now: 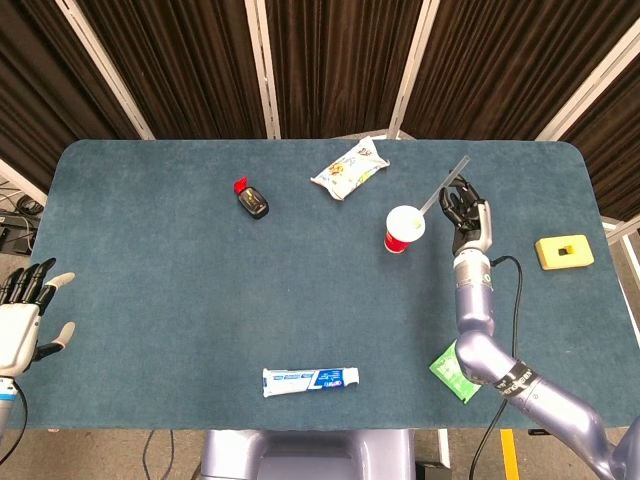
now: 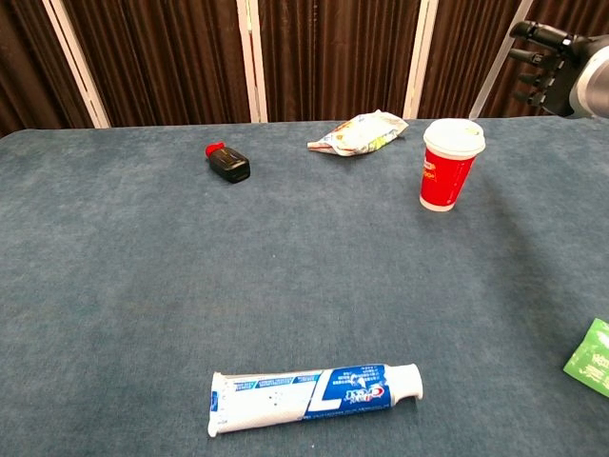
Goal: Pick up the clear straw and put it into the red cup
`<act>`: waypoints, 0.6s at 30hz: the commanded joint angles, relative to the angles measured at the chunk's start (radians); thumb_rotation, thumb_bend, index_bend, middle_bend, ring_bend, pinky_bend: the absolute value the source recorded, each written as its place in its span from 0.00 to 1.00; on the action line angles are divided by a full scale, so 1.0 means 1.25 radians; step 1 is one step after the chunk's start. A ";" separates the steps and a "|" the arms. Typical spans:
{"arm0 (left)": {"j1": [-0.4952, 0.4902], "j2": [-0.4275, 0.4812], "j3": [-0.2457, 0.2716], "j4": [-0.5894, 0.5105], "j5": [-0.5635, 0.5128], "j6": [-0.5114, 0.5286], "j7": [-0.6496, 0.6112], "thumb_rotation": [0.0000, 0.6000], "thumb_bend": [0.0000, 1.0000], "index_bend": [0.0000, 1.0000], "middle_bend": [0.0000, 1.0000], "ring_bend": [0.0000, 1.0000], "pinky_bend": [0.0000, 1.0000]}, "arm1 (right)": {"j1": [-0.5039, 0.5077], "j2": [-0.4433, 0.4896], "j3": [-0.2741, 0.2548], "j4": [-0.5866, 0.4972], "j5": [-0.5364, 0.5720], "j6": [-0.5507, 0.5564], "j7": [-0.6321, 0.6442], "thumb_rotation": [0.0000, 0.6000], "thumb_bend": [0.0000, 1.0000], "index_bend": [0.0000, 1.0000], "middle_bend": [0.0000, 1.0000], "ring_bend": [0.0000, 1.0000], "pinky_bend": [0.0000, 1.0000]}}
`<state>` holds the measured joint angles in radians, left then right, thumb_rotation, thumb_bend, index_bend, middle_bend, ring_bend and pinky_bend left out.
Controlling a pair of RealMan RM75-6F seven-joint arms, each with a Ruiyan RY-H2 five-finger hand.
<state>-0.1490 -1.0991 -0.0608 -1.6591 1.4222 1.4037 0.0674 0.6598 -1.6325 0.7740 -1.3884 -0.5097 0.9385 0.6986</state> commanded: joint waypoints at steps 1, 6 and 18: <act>0.000 0.000 0.000 -0.001 -0.001 0.000 0.000 1.00 0.38 0.20 0.00 0.00 0.00 | -0.002 -0.003 0.001 0.004 0.002 -0.003 0.000 1.00 0.43 0.55 0.15 0.00 0.00; 0.000 0.000 0.000 -0.002 -0.002 0.000 0.001 1.00 0.38 0.20 0.00 0.00 0.00 | -0.006 -0.007 0.004 0.005 0.004 -0.008 -0.003 1.00 0.43 0.55 0.15 0.00 0.00; 0.000 0.001 -0.001 -0.004 -0.004 -0.002 0.001 1.00 0.38 0.20 0.00 0.00 0.00 | -0.007 -0.019 0.012 0.003 0.010 -0.012 -0.014 1.00 0.43 0.55 0.15 0.00 0.00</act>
<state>-0.1491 -1.0983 -0.0618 -1.6635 1.4171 1.4016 0.0692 0.6512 -1.6553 0.7891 -1.3853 -0.4977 0.9234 0.6813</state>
